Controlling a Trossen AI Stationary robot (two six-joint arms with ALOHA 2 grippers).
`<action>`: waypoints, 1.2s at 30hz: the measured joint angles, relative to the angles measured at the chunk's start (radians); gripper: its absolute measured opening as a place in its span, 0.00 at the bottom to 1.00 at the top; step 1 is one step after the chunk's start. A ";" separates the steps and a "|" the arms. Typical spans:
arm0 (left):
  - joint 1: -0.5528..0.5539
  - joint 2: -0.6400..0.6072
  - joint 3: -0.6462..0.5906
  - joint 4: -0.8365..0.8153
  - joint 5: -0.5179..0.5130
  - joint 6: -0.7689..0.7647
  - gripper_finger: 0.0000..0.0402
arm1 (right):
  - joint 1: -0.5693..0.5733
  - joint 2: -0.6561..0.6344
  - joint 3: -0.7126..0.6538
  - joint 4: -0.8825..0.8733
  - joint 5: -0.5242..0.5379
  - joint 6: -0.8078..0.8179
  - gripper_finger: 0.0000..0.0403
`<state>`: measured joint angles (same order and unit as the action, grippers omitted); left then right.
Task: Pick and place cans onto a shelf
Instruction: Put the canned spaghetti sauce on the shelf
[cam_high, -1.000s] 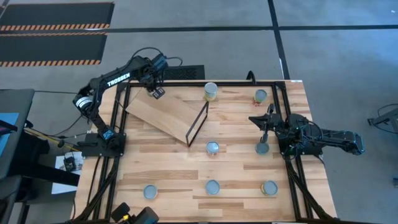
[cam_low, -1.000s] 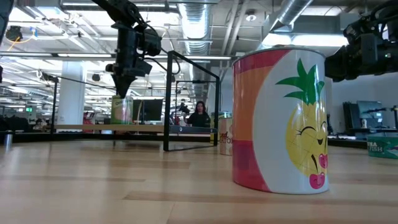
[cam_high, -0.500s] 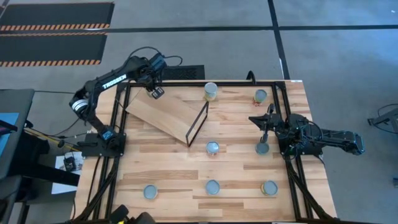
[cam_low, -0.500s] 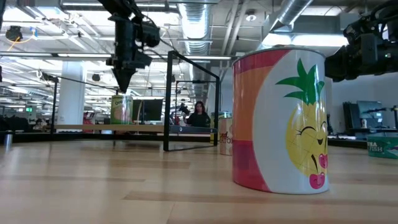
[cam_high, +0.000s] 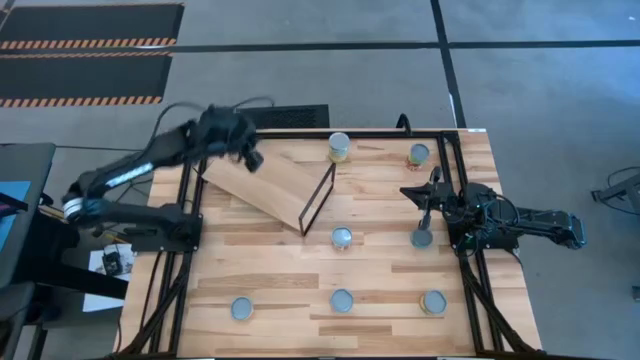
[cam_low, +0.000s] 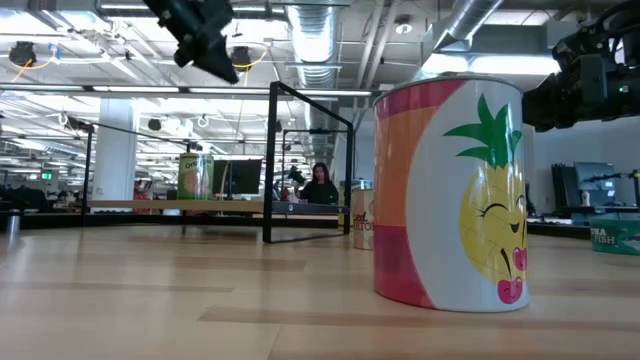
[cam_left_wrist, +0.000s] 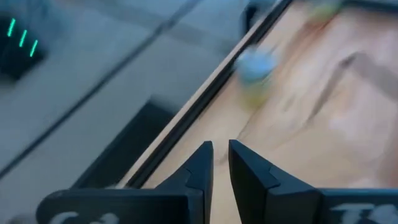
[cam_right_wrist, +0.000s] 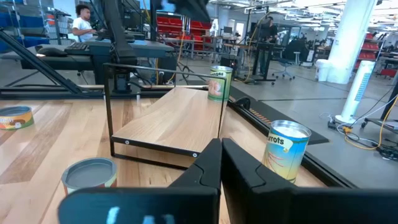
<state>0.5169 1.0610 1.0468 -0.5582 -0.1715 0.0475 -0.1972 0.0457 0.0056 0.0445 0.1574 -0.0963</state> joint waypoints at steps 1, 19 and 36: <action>-0.031 -0.045 -0.073 0.098 0.013 -0.005 0.10 | 0.000 0.000 0.000 0.000 0.000 0.000 0.07; -0.216 -0.312 -0.894 1.119 0.167 0.010 0.05 | 0.000 0.000 0.000 0.000 0.000 0.000 0.07; -0.059 -0.309 -0.902 1.157 0.346 0.037 0.00 | -0.011 -0.001 0.004 0.374 0.009 -0.072 0.06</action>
<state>0.4583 0.7525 0.1448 0.5983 0.1742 0.0841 -0.2085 0.0448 0.0098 0.4189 0.1664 -0.1685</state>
